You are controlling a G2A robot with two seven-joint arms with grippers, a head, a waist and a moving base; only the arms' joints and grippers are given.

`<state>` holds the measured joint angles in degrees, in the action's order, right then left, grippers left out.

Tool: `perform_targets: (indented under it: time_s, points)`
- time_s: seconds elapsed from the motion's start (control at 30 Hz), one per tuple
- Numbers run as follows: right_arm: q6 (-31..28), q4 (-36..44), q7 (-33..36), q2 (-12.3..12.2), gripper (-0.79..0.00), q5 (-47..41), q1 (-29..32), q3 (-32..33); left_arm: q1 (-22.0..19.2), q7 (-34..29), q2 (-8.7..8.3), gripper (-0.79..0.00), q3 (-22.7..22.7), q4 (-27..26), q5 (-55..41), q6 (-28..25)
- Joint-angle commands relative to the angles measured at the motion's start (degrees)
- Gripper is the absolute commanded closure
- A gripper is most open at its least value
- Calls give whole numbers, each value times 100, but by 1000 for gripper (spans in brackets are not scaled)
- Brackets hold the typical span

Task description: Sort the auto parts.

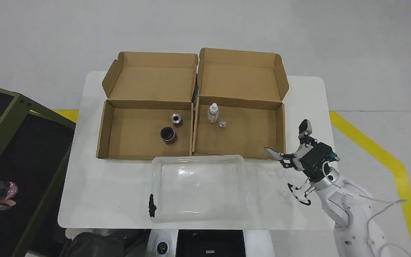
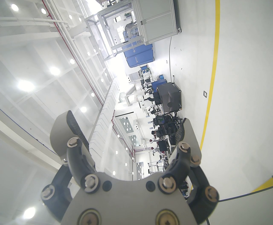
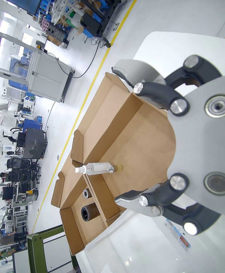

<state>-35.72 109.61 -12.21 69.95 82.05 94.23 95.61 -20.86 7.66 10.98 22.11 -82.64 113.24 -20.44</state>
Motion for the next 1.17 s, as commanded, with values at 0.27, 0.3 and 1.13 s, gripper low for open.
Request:
perform_targets:
  time_s: [0.27,0.3,1.13]
  points:
    - [-10,20,-108,-61,-785,-49,315,326,0,0,0,-785,0,0,0,0]
    - [-11,30,-116,-66,-785,-55,347,351,0,0,0,-785,0,0,0,0]
    - [-12,36,-124,-71,-785,-64,378,378,0,0,0,-784,0,0,0,0]
